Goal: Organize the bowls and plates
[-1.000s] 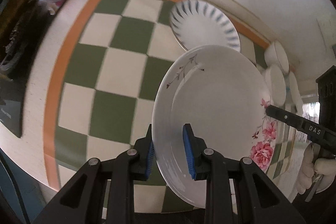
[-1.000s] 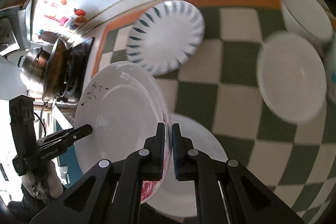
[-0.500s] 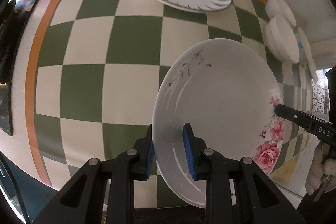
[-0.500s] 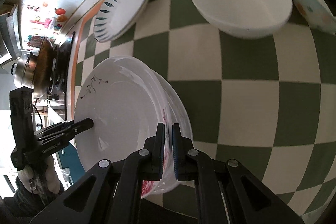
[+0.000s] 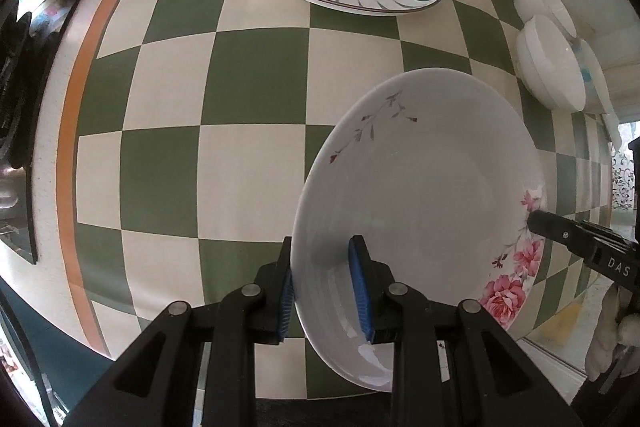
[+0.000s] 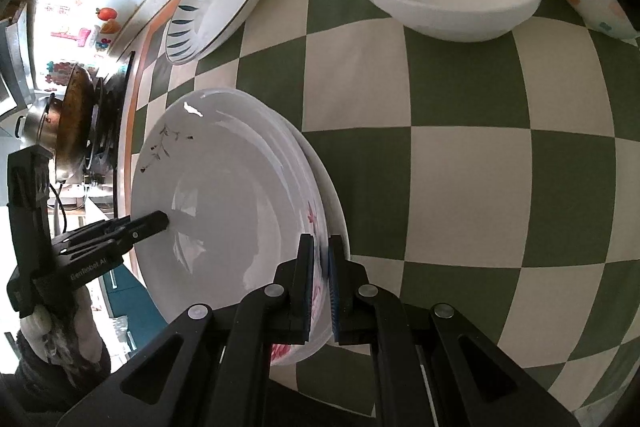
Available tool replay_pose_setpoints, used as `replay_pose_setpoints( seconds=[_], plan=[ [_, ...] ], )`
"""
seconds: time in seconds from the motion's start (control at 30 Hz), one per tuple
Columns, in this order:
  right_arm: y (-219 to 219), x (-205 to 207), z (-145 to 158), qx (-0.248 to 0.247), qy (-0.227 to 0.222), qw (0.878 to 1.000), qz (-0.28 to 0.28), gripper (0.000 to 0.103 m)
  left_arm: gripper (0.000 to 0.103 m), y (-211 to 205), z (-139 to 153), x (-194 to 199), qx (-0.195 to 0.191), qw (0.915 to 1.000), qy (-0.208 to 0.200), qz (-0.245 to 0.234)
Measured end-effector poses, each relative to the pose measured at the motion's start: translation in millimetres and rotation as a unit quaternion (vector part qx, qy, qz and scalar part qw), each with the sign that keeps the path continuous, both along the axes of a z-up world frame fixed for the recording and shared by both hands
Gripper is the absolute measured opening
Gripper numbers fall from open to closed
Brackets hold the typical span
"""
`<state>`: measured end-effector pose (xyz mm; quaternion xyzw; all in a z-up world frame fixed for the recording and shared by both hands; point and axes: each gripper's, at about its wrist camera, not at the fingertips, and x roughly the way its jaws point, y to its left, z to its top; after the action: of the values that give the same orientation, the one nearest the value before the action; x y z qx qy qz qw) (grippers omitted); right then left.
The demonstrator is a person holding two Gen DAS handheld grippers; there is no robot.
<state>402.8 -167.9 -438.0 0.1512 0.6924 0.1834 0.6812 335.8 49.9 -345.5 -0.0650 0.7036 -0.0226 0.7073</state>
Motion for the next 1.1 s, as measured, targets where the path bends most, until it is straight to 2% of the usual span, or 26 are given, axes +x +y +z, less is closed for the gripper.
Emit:
replay_pose_setpoints(
  seconds=[0.27, 0.4, 0.53, 0.73, 0.9, 1.1],
  plan=[
    [1, 0, -1, -0.001, 0.006, 1.000, 0.003, 0.008, 0.024, -8, -2, 4, 0.029, 0.9994, 0.007, -0.014],
    [1, 1, -1, -0.002, 0.006, 1.000, 0.005, 0.008, 0.023, -15, -11, 6, 0.030, 0.9994, 0.015, -0.012],
    [8, 3, 3, -0.026, 0.001, 1.000, 0.014, 0.008, 0.023, -21, -13, 8, 0.034, 0.9992, 0.016, -0.017],
    [12, 7, 7, -0.053, 0.017, 0.998, 0.009, 0.012, 0.023, -12, -12, 12, 0.017, 0.9995, 0.025, -0.006],
    [9, 8, 14, -0.074, 0.029, 0.997, -0.002, 0.015, 0.023, 4, 4, 17, 0.004, 0.9997, 0.018, 0.018],
    [5, 22, 44, -0.038, 0.021, 0.999, -0.022, 0.015, 0.024, 26, 39, 43, -0.007, 0.9993, -0.015, 0.033]
  ],
)
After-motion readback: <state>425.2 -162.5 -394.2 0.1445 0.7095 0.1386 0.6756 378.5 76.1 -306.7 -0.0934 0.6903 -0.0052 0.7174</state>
